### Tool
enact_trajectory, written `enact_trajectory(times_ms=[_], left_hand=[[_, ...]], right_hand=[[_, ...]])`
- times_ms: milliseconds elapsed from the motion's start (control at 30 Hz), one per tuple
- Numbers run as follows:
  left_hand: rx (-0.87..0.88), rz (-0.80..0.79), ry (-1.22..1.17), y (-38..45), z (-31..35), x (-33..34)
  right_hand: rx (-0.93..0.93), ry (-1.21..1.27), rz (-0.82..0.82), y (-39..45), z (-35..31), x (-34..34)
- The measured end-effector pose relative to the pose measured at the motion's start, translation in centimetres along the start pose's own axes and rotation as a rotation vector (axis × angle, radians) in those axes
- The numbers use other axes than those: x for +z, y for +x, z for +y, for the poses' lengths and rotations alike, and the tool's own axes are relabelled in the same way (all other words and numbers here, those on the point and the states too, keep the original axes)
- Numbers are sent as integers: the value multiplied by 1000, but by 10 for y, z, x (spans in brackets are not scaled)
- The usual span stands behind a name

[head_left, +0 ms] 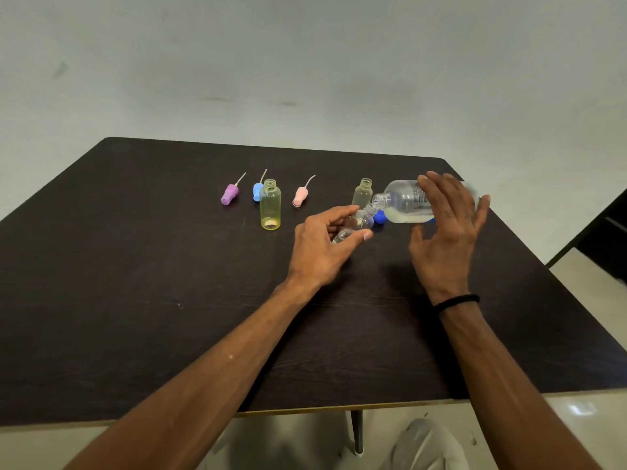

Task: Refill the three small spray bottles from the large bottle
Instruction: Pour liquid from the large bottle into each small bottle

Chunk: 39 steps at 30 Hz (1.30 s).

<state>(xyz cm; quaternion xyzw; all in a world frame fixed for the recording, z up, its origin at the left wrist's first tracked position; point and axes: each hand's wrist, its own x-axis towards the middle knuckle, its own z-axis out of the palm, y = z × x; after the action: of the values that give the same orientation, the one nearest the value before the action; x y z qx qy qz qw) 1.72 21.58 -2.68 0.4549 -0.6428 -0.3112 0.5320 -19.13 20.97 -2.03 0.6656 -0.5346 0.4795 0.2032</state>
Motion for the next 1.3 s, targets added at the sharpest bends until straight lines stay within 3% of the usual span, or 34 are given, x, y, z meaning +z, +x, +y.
enact_trajectory(times_ms=[1300], left_hand=[[-12, 10, -7, 1, -2, 1]], right_hand=[[4, 2, -12, 0, 0, -1]])
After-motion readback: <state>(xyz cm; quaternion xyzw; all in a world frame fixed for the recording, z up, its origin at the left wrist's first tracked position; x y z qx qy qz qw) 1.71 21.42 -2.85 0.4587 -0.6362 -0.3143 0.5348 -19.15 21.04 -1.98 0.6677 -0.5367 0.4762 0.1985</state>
